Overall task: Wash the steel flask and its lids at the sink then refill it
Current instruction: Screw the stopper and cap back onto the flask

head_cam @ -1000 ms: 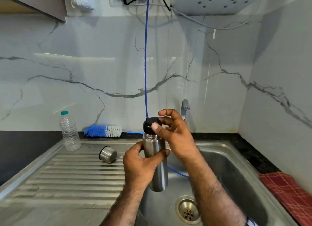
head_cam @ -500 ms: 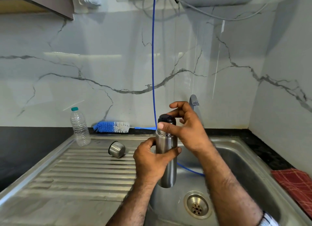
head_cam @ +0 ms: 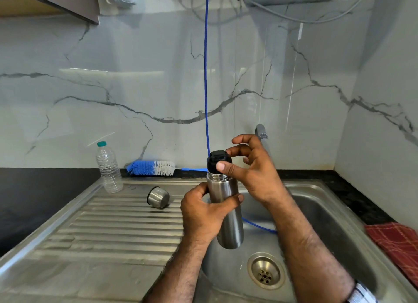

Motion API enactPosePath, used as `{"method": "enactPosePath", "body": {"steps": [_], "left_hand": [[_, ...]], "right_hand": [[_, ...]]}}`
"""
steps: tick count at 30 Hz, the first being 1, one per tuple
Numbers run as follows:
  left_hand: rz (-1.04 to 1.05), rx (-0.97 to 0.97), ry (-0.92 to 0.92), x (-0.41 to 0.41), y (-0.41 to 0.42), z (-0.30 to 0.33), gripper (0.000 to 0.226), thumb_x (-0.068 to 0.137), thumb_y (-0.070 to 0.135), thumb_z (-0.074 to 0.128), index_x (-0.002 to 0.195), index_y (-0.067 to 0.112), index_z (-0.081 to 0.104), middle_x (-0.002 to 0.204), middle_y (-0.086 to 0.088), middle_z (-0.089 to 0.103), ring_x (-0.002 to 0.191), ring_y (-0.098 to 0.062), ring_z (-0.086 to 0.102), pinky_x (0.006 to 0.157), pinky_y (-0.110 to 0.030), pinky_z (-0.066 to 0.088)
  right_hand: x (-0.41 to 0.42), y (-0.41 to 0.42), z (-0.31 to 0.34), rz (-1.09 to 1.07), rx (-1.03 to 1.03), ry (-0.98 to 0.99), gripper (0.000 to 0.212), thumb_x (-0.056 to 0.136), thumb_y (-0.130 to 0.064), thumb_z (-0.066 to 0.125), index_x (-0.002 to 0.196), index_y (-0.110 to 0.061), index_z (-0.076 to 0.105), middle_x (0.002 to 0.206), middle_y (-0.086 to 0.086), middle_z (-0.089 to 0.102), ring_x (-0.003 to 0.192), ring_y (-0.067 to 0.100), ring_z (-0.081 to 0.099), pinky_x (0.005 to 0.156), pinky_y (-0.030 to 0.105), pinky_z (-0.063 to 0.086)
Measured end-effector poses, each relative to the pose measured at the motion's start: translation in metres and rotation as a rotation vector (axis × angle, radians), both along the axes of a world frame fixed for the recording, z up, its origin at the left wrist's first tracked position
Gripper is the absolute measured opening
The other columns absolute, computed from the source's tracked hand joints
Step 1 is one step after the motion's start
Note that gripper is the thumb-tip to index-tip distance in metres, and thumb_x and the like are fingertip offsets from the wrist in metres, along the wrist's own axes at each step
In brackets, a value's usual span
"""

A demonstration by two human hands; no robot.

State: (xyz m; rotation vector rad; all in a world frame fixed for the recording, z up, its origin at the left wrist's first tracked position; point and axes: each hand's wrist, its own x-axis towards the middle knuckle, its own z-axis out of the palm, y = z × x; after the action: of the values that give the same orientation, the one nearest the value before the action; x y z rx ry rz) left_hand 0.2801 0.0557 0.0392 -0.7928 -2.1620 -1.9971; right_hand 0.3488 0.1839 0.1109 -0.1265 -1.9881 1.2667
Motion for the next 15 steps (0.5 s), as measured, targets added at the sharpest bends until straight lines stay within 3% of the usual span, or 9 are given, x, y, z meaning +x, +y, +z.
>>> {"method": "enactPosePath", "body": {"steps": [3,6,8,12,15], "left_hand": [[-0.047,-0.005,0.01,0.001,-0.002,0.002,0.041,0.058,0.04,0.102,0.088,0.031,0.077,0.084,0.025,0.076,0.083,0.008,0.07,0.068,-0.015,0.049],[-0.115,-0.025,0.042,0.0,-0.006,0.004,0.04,0.058,0.039,0.103,0.089,0.03,0.079,0.084,0.019,0.078,0.083,0.001,0.073,0.071,-0.013,0.05],[-0.129,-0.021,0.059,0.0,-0.007,0.004,0.044,0.054,0.047,0.1,0.089,0.03,0.079,0.085,0.016,0.079,0.084,-0.003,0.073,0.074,-0.019,0.053],[-0.083,-0.018,0.07,0.001,-0.007,0.003,0.046,0.051,0.055,0.095,0.087,0.032,0.079,0.082,0.017,0.078,0.08,-0.003,0.073,0.073,-0.03,0.06],[-0.016,-0.016,0.103,0.003,-0.006,0.001,0.042,0.053,0.058,0.094,0.081,0.032,0.076,0.075,0.015,0.076,0.069,-0.005,0.072,0.066,-0.037,0.062]], "right_hand": [[0.002,0.001,0.001,0.064,0.034,-0.034,0.064,0.085,-0.042,0.085,0.138,-0.032,0.051,0.118,-0.007,0.073,0.122,0.007,0.065,0.102,0.024,0.042],[0.007,0.007,0.004,0.307,-0.055,-0.048,0.052,0.095,-0.024,0.069,0.144,-0.017,0.055,0.137,0.002,0.071,0.134,0.019,0.062,0.111,0.035,0.05],[0.009,0.01,0.004,0.37,-0.09,-0.016,0.044,0.094,-0.017,0.067,0.138,-0.009,0.063,0.133,0.01,0.073,0.13,0.028,0.065,0.11,0.042,0.052],[0.003,0.01,0.001,0.277,-0.097,0.037,0.042,0.086,-0.017,0.077,0.128,-0.009,0.071,0.117,0.013,0.078,0.119,0.033,0.07,0.106,0.045,0.055],[-0.004,-0.003,-0.003,0.066,-0.099,0.061,0.045,0.077,-0.028,0.093,0.118,-0.017,0.077,0.105,0.002,0.081,0.108,0.017,0.075,0.096,0.035,0.057]]}}
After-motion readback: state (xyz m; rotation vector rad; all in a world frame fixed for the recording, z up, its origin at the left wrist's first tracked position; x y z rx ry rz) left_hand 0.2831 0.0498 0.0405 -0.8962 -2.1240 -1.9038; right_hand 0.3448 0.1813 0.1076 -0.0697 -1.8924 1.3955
